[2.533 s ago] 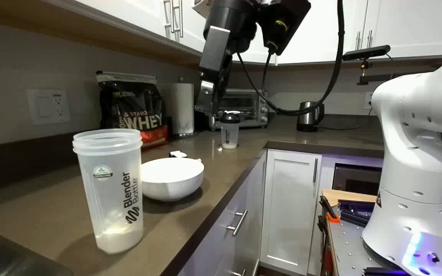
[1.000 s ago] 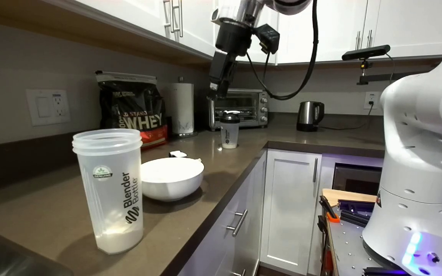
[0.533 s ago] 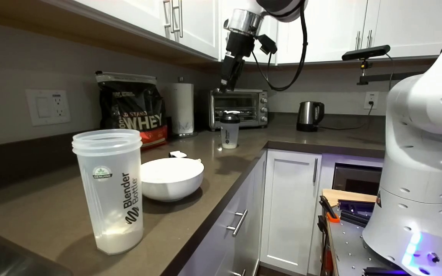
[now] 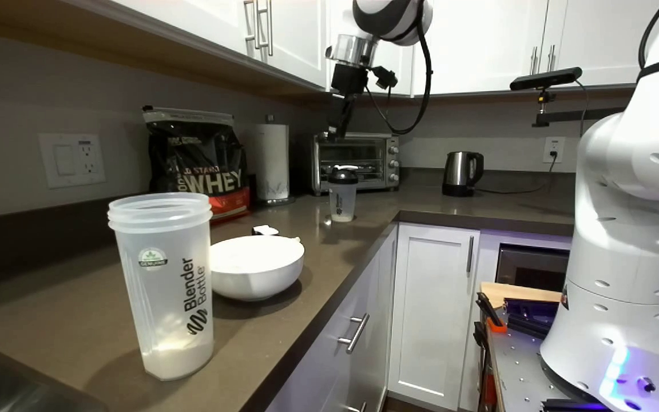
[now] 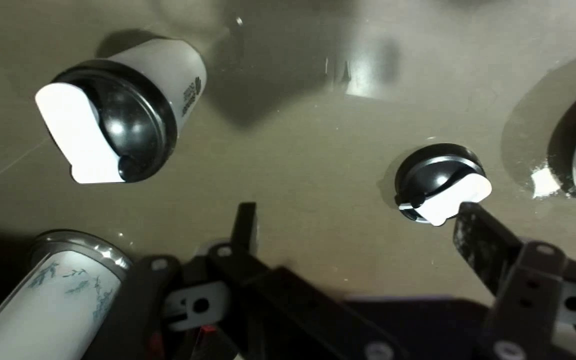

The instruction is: Remove the lid from the shaker.

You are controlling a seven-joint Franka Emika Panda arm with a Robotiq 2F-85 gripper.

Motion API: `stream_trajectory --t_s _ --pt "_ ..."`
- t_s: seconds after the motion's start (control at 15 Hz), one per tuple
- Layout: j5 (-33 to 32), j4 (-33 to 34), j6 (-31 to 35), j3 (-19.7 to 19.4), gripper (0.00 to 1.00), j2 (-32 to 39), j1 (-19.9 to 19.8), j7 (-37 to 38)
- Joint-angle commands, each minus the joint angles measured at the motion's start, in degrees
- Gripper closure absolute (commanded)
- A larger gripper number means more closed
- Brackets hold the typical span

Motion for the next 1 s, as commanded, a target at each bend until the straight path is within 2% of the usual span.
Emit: stream_trajectory --t_s 0.0,0.13,0.4,0.93 --pt "0.3 0.9 -0.3 0.5 0.0 0.9 -1.0 -0.6" --pt "-0.9 -0.1 1.1 1.1 0.0 0.7 -0.9 -0.8" --pt "-0.9 -3.5 1.4 1.1 0.0 0.0 0.0 -6.4" --pt "-4.6 0.5 3.6 -2.3 0.0 4.1 -3.6 -9.5"
